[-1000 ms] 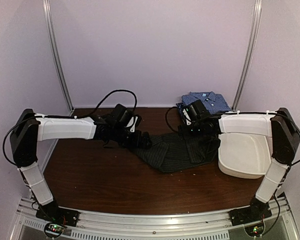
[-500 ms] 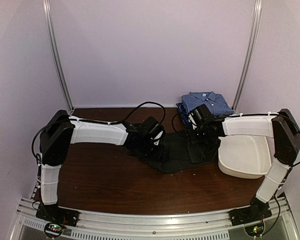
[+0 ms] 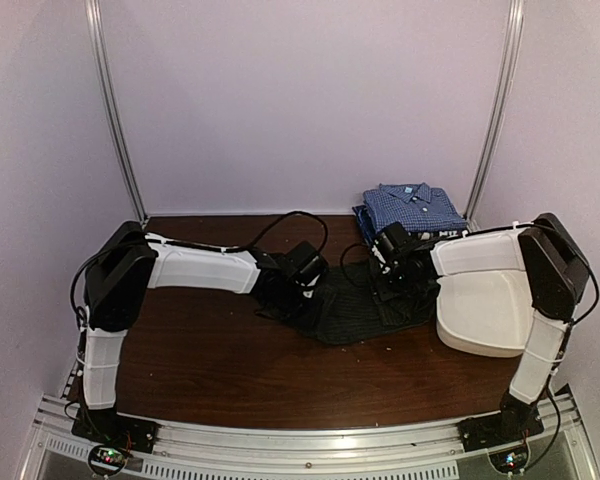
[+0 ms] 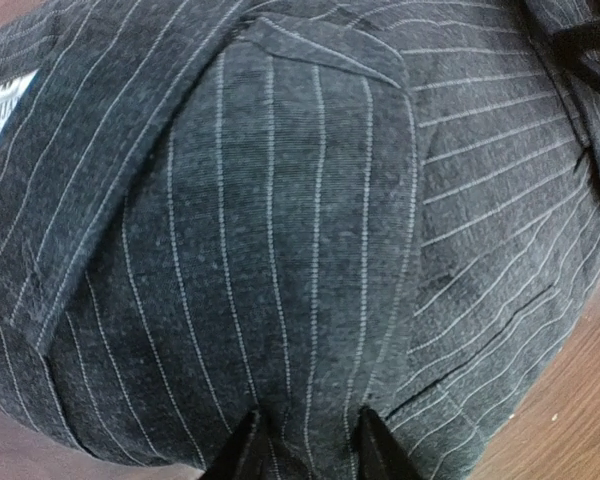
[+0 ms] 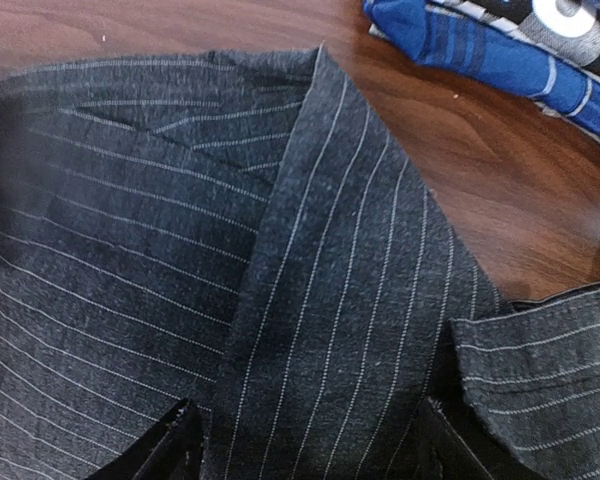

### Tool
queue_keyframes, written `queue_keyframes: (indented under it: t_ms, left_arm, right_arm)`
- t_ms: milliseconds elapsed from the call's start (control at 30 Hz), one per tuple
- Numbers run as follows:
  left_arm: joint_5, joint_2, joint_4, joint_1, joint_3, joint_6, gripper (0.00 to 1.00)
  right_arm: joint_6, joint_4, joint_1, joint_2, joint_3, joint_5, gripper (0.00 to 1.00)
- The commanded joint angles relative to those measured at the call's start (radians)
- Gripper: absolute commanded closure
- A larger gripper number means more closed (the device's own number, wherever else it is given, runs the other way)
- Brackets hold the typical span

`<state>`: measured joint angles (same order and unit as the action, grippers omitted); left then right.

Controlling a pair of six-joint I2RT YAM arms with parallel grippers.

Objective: Fold and stack the long sleeve shirts
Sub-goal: Move the rectangle-folded shirt to the center of the board.

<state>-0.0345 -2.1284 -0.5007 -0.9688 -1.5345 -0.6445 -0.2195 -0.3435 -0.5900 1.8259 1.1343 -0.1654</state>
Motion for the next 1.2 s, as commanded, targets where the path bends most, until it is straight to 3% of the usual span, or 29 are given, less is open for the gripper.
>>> queue_keyframes:
  t_ms: [0, 200, 300, 433, 600, 700, 900, 1167]
  left_arm:
    - [-0.028, -0.01, -0.017, -0.005, 0.007, -0.006, 0.73]
    - [-0.049, 0.011, -0.016, -0.001, 0.031, -0.02, 0.95]
    - [-0.062, 0.037, -0.016, 0.009, 0.054, -0.031, 1.0]
    - [-0.082, 0.092, -0.013, 0.035, 0.095, -0.038, 1.0]
    - [-0.105, 0.169, -0.007, 0.071, 0.164, -0.042, 1.0]
    - [-0.112, 0.228, 0.01, 0.103, 0.23, -0.047, 1.0]
    - [-0.102, 0.328, 0.054, 0.206, 0.35, -0.05, 1.0]
    - [0.029, 0.353, 0.146, 0.468, 0.388, -0.031, 1.0]
  right_arm:
    - [0.017, -0.027, 0.006, 0.034, 0.023, 0.012, 0.26]
    - [0.02, -0.04, 0.006, 0.06, 0.047, 0.033, 0.26]
    - [0.02, -0.049, 0.006, 0.069, 0.06, 0.035, 0.34]
    - [0.026, -0.06, 0.006, 0.074, 0.077, 0.034, 0.49]
    - [0.038, -0.09, 0.006, 0.079, 0.11, 0.028, 0.79]
    - [0.043, -0.11, 0.006, 0.069, 0.125, 0.029, 0.89]
    - [0.047, -0.147, 0.007, 0.028, 0.138, 0.076, 1.0]
    - [0.033, -0.159, -0.029, -0.073, 0.048, 0.323, 1.0]
